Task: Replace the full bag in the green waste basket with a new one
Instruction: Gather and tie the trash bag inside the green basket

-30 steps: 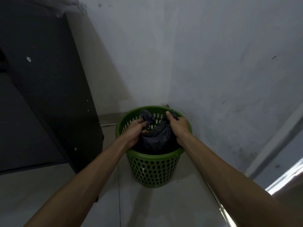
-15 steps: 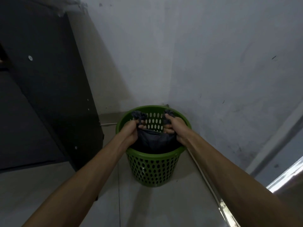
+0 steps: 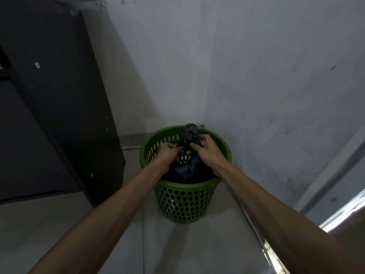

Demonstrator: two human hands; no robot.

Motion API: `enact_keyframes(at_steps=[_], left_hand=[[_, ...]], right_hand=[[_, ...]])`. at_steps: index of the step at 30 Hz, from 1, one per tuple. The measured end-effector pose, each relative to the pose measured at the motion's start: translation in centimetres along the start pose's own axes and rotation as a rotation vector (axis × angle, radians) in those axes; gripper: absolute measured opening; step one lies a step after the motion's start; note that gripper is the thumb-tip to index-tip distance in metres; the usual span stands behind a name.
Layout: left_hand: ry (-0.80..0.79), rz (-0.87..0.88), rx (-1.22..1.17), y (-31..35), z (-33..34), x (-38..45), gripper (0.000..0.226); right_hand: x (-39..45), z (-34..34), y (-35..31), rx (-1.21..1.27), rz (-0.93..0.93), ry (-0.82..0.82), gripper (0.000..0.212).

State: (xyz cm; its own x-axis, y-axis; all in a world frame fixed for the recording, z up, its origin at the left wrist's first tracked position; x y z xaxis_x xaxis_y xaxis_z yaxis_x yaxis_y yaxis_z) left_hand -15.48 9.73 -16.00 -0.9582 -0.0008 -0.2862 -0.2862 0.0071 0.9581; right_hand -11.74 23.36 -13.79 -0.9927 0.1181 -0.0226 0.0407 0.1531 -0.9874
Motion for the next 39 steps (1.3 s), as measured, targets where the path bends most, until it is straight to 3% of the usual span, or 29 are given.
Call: enact_keyframes(at_steps=[4,8,11,14,18,21,23,25,29,33,35,39], left_hand=[[-0.055,-0.038,0.018,0.0,0.8,-0.1,0.012],[-0.127,-0.092,-0.114,-0.1,1.2,-0.4,0.027],[-0.312,-0.094,-0.373,1.0,1.6,-1.4,0.030],[-0.489,-0.041,-0.325,1.5,1.8,-2.3,0.037],[-0.389,0.043,-0.187,0.5,1.4,-1.5,0.038],[-0.347,0.020,-0.234,0.0,1.2,-1.0,0.034],[-0.346,0.011,-0.276,0.0,1.4,-1.2,0.031],[-0.375,0.008,-0.298,0.0,1.5,-1.7,0.027],[-0.418,-0.023,-0.298,-0.3,1.1,-1.8,0.022],[-0.417,-0.047,-0.311,-0.4,1.3,-1.5,0.023],[-0.353,-0.056,-0.329,-0.6,1.3,-1.3,0.026],[-0.193,-0.098,-0.309,-1.0,1.0,-1.0,0.037]], right_hand=[[-0.4,-0.1,-0.6,-0.111,-0.146,0.092,0.021],[-0.9,-0.1,-1.1,-0.259,-0.228,0.168,0.030],[-1.1,-0.4,-1.2,-0.345,-0.220,0.303,0.029],[-1.4,0.0,-1.3,-0.421,-0.271,0.305,0.021],[-1.4,1.0,-1.1,-0.427,-0.280,0.014,0.025],[-1.0,0.0,-0.7,-0.229,-0.142,0.149,0.011],[-0.7,-0.6,-0.4,-0.161,-0.057,0.292,0.022],[-0.8,-0.5,-0.4,-0.192,0.050,0.224,0.033],[-1.1,0.1,0.2,-0.053,0.163,-0.007,0.033],[-0.7,0.1,0.6,0.104,0.157,0.116,0.023],[-0.4,0.0,1.2,0.166,0.212,0.194,0.016],[0.2,0.1,2.1,0.182,0.243,0.206,0.024]])
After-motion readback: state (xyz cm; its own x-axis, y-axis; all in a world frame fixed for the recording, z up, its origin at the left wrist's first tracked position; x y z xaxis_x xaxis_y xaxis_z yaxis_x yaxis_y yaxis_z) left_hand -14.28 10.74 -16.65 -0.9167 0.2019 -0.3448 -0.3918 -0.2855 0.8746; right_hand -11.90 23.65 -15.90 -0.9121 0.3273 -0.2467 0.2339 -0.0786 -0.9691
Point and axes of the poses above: each hand's wrist, its own x-axis towards the middle knuckle, its own z-axis out of the palm, y = z × x, the point moved 4 cm from there along x, towards the middle knuckle, and after that the axes turned 4 degrees about -x, right-handed, at the moved point
